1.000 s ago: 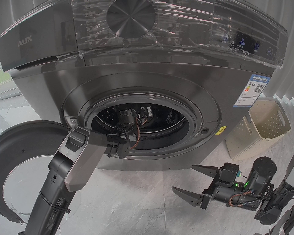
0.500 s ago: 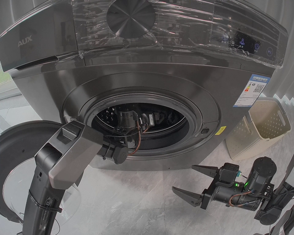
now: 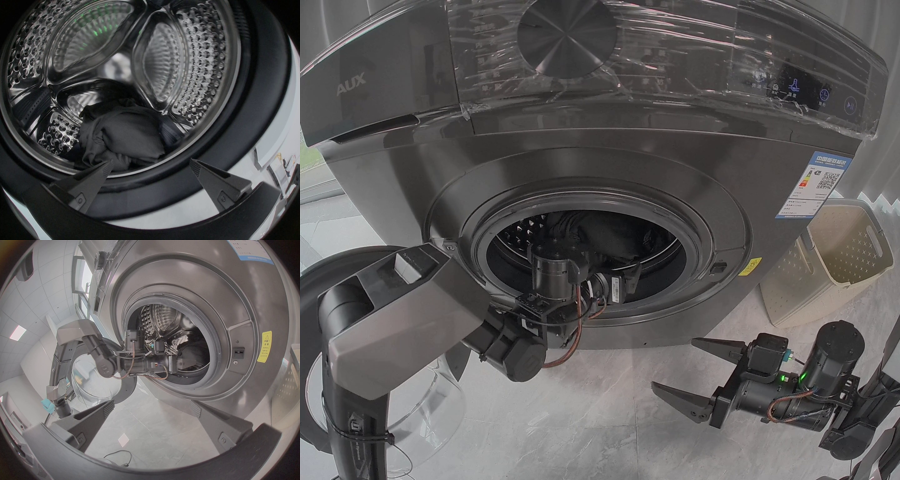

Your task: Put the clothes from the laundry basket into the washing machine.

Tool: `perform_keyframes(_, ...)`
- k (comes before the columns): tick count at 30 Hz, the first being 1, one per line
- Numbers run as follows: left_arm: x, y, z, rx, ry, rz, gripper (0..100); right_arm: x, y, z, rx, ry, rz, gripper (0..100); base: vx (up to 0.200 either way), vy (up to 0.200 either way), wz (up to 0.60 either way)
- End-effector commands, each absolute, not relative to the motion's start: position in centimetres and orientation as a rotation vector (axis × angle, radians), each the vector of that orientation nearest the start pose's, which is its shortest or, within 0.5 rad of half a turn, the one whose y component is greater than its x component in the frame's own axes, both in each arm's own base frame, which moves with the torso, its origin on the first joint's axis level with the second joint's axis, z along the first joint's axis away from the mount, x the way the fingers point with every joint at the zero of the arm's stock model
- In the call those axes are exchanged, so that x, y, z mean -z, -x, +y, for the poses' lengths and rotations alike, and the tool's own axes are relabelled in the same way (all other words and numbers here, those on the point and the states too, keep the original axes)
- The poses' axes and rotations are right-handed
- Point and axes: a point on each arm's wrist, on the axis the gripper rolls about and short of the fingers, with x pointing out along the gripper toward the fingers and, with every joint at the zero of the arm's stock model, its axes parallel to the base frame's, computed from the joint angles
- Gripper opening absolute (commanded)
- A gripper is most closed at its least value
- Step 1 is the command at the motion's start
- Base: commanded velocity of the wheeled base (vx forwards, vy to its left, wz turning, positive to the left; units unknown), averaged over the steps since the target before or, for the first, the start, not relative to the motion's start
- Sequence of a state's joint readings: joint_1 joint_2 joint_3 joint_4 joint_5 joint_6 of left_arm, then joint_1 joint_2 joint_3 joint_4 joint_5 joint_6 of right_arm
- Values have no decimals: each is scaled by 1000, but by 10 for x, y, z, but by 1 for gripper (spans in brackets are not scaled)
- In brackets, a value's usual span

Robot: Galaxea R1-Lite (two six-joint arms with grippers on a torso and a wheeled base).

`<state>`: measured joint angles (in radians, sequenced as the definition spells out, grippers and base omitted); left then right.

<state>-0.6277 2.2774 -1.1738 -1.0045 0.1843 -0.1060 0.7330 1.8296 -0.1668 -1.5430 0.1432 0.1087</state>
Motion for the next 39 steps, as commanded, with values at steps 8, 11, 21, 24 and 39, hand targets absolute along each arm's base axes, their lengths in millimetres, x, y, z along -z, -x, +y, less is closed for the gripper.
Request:
perform_keyframes(8, -88, -263, -243, 572, 17, 178, 100, -97, -165, 152, -862, -58, 177, 100, 0, 0, 0)
perform_keyframes(11, -86, -235, -232, 621, 27, 169, 100, -103, -159, 146, -839, -64, 158, 100, 0, 0, 0)
perform_keyframes(21, -116, -162, -169, 665, 70, 91, 100, -131, -140, 96, -653, -94, 22, 100, 0, 0, 0)
perform_keyframes(24, -121, -145, -153, 662, 72, 84, 100, -140, -136, 84, -594, -99, -28, 100, 0, 0, 0)
perform_keyframes(39, -152, -97, -81, 523, 119, -47, 100, -131, -56, 22, -372, -35, 98, 100, -80, 0, 0)
